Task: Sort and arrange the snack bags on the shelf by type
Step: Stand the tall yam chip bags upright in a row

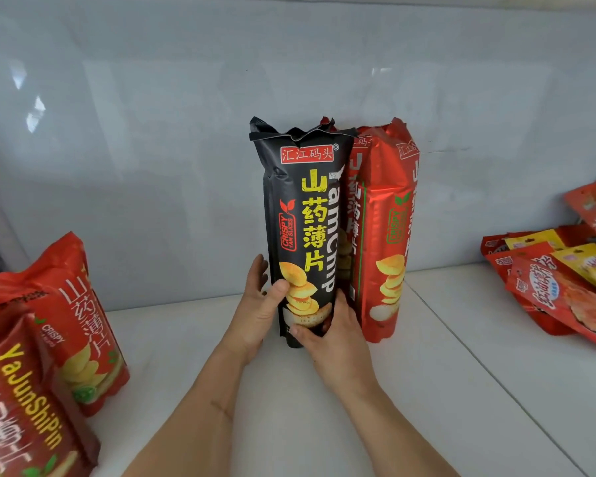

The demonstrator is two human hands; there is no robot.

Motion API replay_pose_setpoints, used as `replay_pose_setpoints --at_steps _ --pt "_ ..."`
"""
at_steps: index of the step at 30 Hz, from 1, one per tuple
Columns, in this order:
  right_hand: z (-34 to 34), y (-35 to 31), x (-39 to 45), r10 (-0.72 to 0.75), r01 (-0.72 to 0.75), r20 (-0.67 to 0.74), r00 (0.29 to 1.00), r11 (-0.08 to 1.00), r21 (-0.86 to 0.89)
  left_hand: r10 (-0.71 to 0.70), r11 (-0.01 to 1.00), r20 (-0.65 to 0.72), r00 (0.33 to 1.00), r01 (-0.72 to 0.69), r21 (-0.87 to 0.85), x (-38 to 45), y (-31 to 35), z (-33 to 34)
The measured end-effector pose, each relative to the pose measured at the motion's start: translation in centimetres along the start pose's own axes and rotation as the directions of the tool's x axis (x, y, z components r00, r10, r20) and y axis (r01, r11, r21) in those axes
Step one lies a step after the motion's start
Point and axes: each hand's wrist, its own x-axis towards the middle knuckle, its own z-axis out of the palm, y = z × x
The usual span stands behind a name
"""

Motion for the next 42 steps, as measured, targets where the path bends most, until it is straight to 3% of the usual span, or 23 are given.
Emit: replay_pose_setpoints --at_steps 4,9,11,14,16,18,25,31,36,42 --pt "-3.0 -0.1 -1.7 -0.090 0.065 -0.092 0.992 0.968 -0.243 0.015 1.000 0.030 0.999 -0.016 0.022 -0.8 0.0 0.8" --pt "-5.4 2.0 -1.2 -0.077 0.009 -0.420 0.904 0.987 -0.162 0.039 0.999 0.011 0.999 -0.039 0.026 -2.3 0.0 2.7" --pt "-5.7 2.4 -0.4 -0.033 -0.033 -0.471 0.882 0.991 -0.132 0.024 0.999 -0.012 1.000 -0.023 0.033 -2.8 0.0 3.0" --pt "-5.3 2.5 1.1 0.125 -0.159 -0.341 0.932 0.985 -0.072 -0.015 0.996 -0.025 1.000 0.017 0.085 -3.3 -0.1 2.5" --pt "-7.1 4.0 1.8 0.166 -0.177 -0.189 0.968 0.983 -0.046 -0.033 0.994 -0.083 0.996 0.041 0.102 -4.0 0.1 4.3" --pt "-6.9 4.5 1.9 0.168 -0.177 -0.140 0.976 0.983 -0.050 -0.060 0.993 -0.073 0.996 0.067 0.102 -4.2 0.1 4.1" --pt "-6.9 5.2 2.5 0.121 -0.144 -0.119 0.986 0.966 -0.214 -0.094 0.977 -0.084 0.992 0.108 0.183 -4.0 -0.8 3.8" --pt "-6.9 5.7 3.4 0.175 -0.175 -0.013 0.984 0.985 -0.001 -0.106 0.970 -0.113 0.988 0.128 0.207 -3.9 -1.1 4.0" --pt "-6.8 5.7 3.4 0.129 -0.125 0.019 0.991 0.982 -0.139 -0.100 0.975 -0.142 0.985 0.126 0.185 -4.1 -1.0 4.6" --pt "-6.8 6.2 3.8 0.136 -0.137 -0.016 0.991 0.983 -0.124 -0.130 0.961 -0.146 0.981 0.161 0.225 -4.2 -1.1 4.5"
